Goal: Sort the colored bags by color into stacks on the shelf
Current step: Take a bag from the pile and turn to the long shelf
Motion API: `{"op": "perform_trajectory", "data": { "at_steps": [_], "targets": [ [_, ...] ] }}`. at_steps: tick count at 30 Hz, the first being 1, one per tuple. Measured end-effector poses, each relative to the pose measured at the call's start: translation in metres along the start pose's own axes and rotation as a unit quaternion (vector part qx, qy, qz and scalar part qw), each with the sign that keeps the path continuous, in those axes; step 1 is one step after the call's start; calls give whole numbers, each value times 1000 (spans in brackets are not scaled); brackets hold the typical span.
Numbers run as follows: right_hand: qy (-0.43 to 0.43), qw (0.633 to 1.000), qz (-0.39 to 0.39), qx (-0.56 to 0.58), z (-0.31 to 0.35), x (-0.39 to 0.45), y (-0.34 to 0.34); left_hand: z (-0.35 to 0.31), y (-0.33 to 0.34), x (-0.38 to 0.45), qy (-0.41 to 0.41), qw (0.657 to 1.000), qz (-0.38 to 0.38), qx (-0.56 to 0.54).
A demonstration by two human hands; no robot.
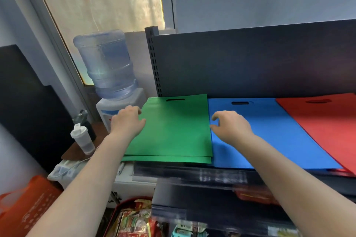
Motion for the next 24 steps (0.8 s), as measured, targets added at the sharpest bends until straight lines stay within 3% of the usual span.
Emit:
{"op": "perform_trajectory", "data": {
  "at_steps": [5,12,24],
  "targets": [
    [-4,996,-84,-21,-54,-6,-56,-103,-10,5,126,991,-42,31],
    [28,970,-119,-211,-173,-45,-124,-284,17,-20,278,958,-41,58],
    [190,919,-43,-342,-443,-201,-180,-587,97,-146,444,896,-19,-8]
  ]
}}
Point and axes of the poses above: each hand's wrist, its own x-axis towards the middle knuckle, its own y-axis out of the palm, z = x × y, the point moved 4 cm from there along x, towards the middle knuckle, and after that the axes turned 12 degrees about -x, right-handed, at the moved point
